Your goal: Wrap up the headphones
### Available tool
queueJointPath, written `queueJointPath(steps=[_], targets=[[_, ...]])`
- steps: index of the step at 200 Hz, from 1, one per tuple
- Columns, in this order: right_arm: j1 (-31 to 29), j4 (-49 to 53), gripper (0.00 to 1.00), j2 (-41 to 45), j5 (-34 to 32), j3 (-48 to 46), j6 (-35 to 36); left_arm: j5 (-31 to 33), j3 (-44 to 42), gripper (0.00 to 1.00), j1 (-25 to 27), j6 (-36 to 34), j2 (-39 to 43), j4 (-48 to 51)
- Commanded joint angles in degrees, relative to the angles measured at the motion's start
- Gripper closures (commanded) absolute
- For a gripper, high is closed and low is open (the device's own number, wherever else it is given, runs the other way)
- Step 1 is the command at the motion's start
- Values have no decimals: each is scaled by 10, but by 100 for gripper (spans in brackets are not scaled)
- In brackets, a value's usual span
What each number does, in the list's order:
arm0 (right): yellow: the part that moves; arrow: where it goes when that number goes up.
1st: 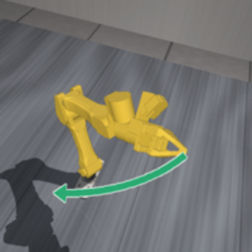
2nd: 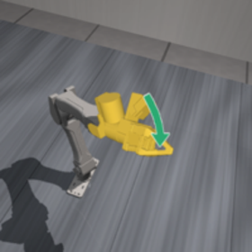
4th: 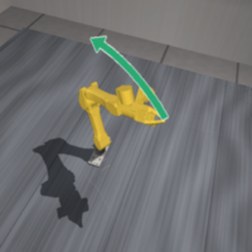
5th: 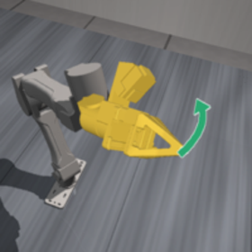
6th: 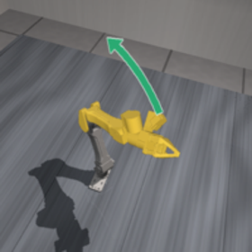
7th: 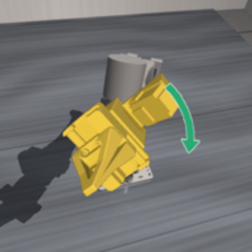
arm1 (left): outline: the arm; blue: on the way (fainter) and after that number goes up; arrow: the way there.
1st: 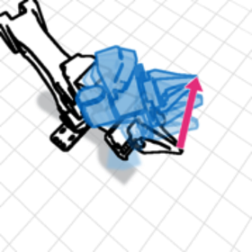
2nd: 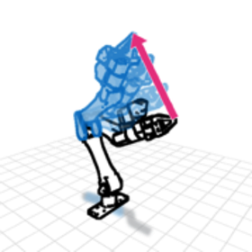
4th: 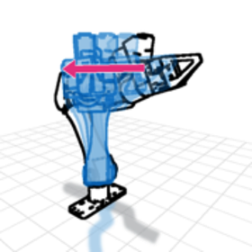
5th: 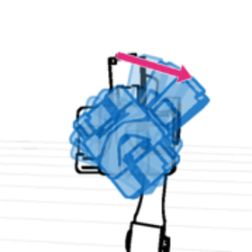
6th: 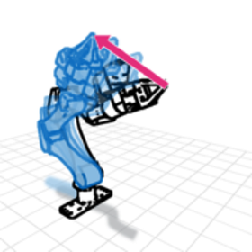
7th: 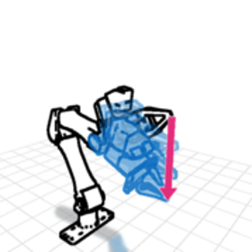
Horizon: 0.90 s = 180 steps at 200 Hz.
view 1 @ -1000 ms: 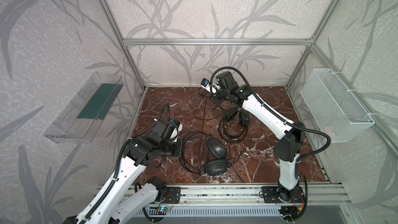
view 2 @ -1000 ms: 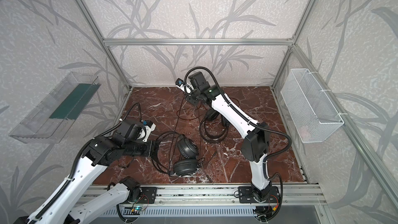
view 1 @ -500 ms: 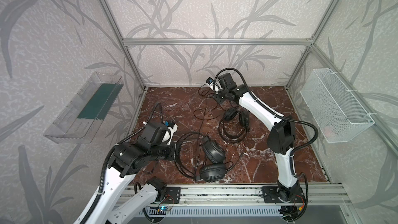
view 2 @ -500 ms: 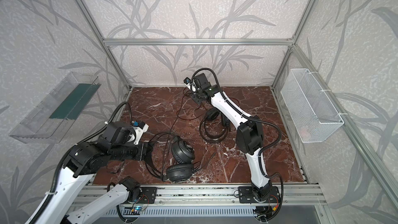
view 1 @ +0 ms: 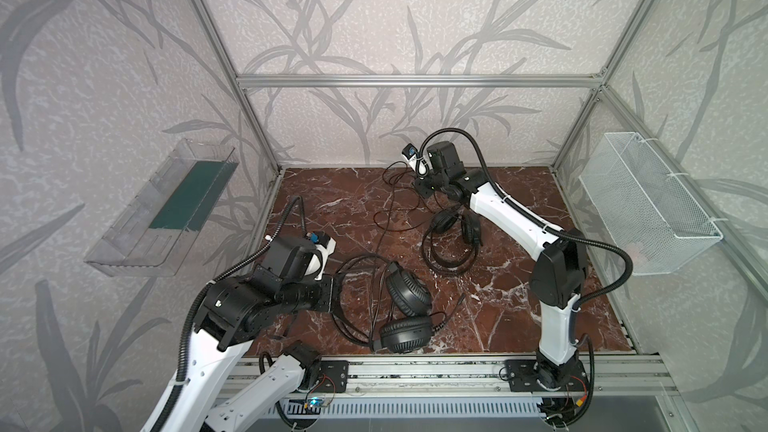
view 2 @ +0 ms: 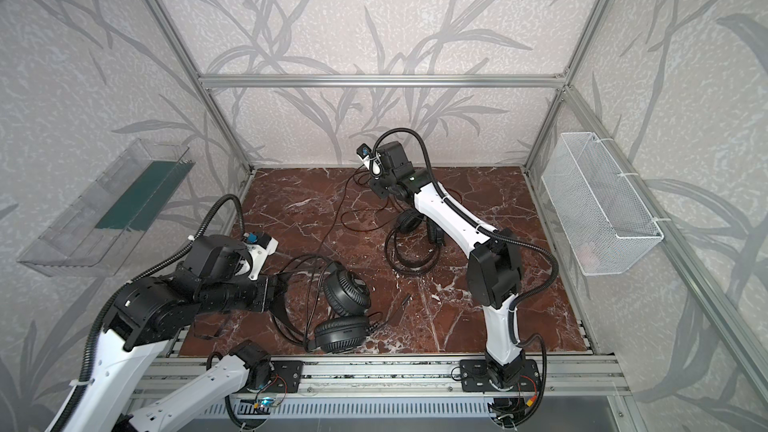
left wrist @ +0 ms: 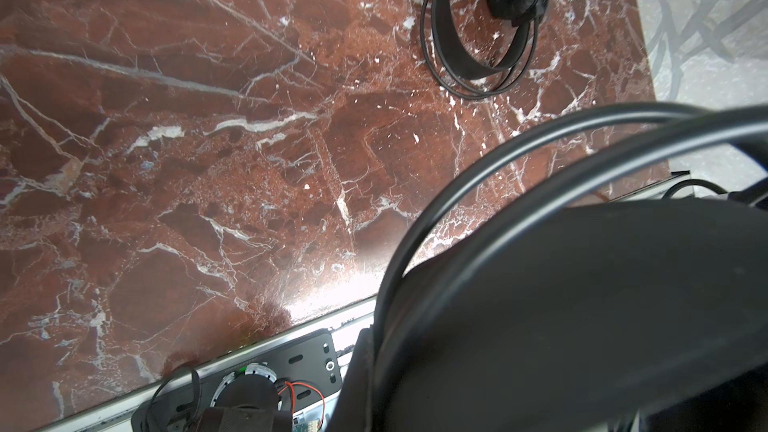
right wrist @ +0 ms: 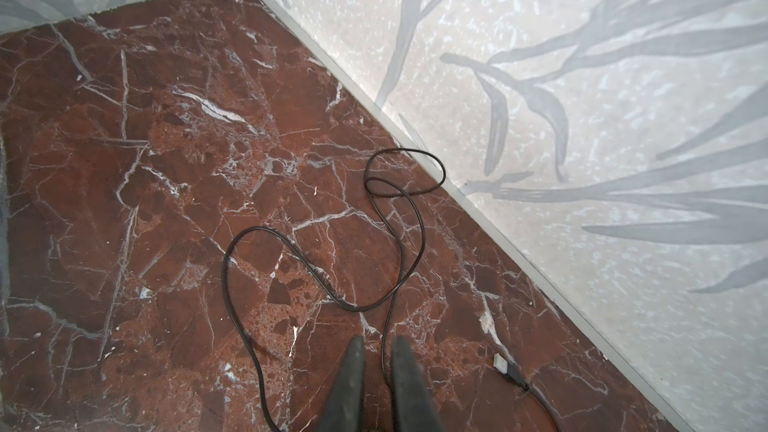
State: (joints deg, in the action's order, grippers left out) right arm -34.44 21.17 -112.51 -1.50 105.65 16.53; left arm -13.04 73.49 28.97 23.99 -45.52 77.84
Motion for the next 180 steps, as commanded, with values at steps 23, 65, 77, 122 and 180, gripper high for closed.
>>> queueJointPath(steps=[23, 65, 77, 122, 180], targets=[[3, -72, 94, 64, 7, -55, -16, -15, 47, 100, 2, 10, -4, -10], [3, -88, 100, 86, 6, -85, -13, -7, 61, 100, 3, 8, -10, -9], [3, -98, 100, 96, 7, -96, -12, -6, 64, 100, 3, 7, -12, -6], [8, -123, 100, 122, -40, -116, -12, 8, 87, 100, 5, 9, -17, -1], [42, -103, 100, 141, -53, -124, -57, 53, 144, 100, 7, 38, 3, -24]])
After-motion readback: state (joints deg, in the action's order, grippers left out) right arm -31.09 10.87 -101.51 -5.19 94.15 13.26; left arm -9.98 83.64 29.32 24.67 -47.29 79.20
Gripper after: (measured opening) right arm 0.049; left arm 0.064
